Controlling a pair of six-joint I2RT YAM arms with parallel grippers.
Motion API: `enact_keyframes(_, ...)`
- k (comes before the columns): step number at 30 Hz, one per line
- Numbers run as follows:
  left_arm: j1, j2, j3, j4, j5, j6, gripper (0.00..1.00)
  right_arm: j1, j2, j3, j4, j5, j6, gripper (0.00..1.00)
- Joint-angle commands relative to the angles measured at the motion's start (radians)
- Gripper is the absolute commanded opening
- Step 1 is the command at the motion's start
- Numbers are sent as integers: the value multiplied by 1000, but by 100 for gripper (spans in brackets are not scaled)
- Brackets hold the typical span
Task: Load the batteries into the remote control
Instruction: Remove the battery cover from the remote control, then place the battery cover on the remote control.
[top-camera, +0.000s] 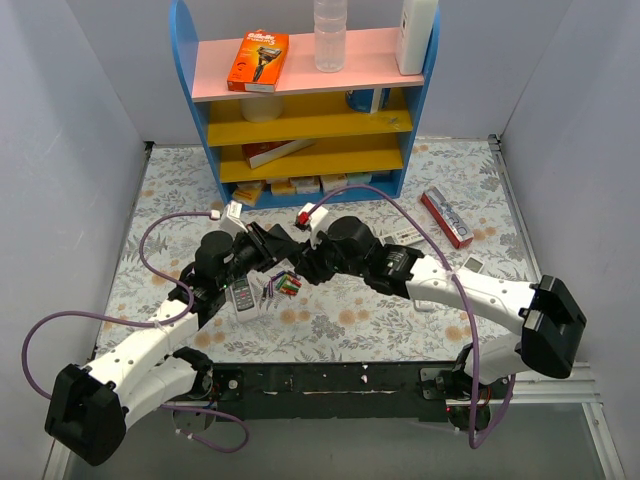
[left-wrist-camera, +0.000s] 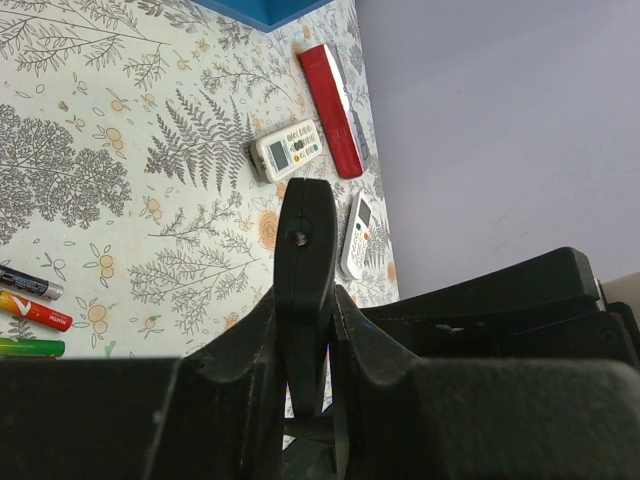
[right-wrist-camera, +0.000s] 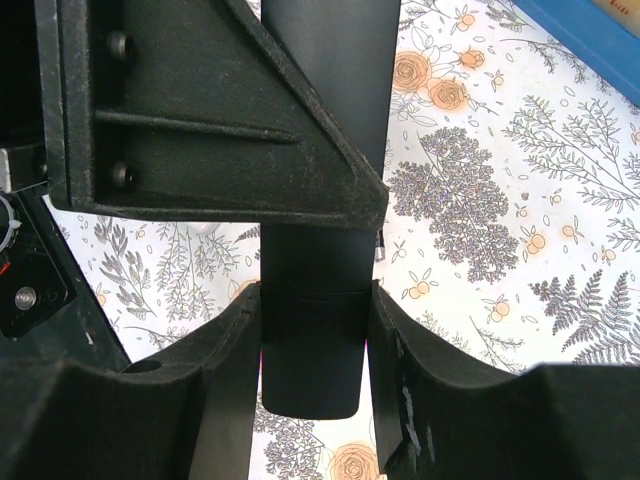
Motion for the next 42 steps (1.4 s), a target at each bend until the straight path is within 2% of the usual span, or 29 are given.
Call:
enact_keyframes(1, 120, -21, 83, 150, -503, 21, 0, 23, -33, -104, -476, -82, -49, 26)
enact_keyframes(11, 177, 26, 111, 193, -533, 26, 0, 23, -50, -115, -496, -101, -82, 27)
enact_keyframes(21, 266, 75, 155, 181, -504, 26, 0, 21, -61, -133, -499, -93, -98, 27)
enact_keyframes(24, 268, 81, 145, 200, -442, 43, 0, 20, -59, -128, -487, -73, -84, 27)
enact_keyframes(28, 268, 57, 88, 218, -292, 58, 0, -17, -45, -116, -482, 5, -29, 26)
enact_keyframes(31, 268, 3, 27, 223, -227, 58, 0, -89, -9, -96, -503, 66, 31, 27)
enact_keyframes(35, 268, -63, -38, 218, -51, 70, 0, -238, 28, -95, -478, 100, 95, 27)
enact_keyframes(37, 268, -98, -56, 203, -6, 72, 0, -293, 47, -95, -455, 112, 115, 27)
enact_keyframes(42, 255, -159, -98, 141, 97, 93, 0, -361, 108, -98, -358, 149, 165, 27)
